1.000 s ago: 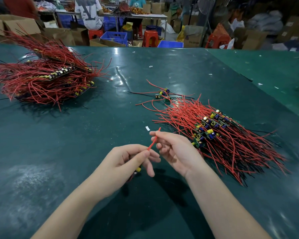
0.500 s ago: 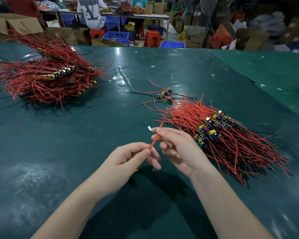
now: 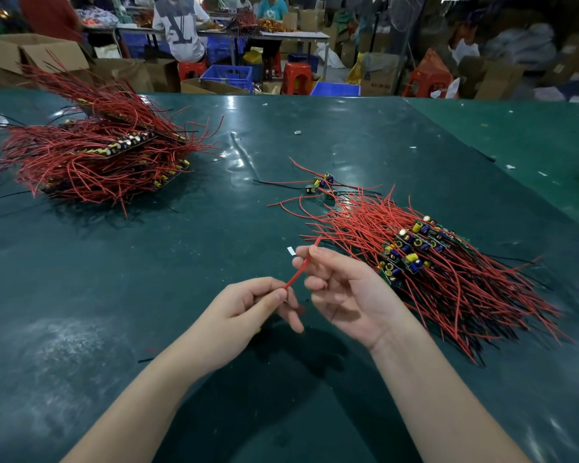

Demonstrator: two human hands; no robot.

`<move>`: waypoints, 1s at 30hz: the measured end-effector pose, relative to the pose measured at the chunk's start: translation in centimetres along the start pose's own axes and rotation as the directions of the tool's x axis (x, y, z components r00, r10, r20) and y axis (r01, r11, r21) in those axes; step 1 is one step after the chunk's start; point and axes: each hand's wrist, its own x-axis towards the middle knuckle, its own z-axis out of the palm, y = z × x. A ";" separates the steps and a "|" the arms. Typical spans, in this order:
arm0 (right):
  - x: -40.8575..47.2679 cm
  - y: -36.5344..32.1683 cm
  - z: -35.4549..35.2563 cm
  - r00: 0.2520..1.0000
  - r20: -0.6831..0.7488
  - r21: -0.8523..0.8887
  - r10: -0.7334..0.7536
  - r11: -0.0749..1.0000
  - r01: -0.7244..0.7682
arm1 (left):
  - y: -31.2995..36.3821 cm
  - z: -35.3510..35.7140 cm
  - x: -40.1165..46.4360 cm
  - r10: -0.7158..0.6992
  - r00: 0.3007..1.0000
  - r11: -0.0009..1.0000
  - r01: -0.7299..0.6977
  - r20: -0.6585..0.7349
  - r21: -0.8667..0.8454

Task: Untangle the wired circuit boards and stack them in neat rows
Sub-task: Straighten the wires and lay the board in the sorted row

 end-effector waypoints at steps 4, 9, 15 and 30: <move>0.0 -0.1 -0.2 1.000 -0.019 -0.044 -0.006 0.999 0.005 | -0.3 -0.1 0.1 -0.015 1.000 1.000 0.015 0.004 -0.008; 0.1 -0.2 -0.3 0.998 -0.061 -0.115 0.004 0.993 -0.011 | -0.5 -0.2 0.1 -0.042 0.999 0.999 0.041 0.015 0.034; 0.1 -0.4 0.0 0.999 -0.018 0.110 0.028 0.994 -0.026 | -0.5 0.1 0.1 -0.025 0.999 0.996 0.022 -0.034 -0.086; 0.8 -2.0 -2.1 0.943 -0.301 0.246 -0.143 0.944 0.221 | 0.1 0.2 -0.3 -0.141 0.990 0.990 0.140 0.023 0.024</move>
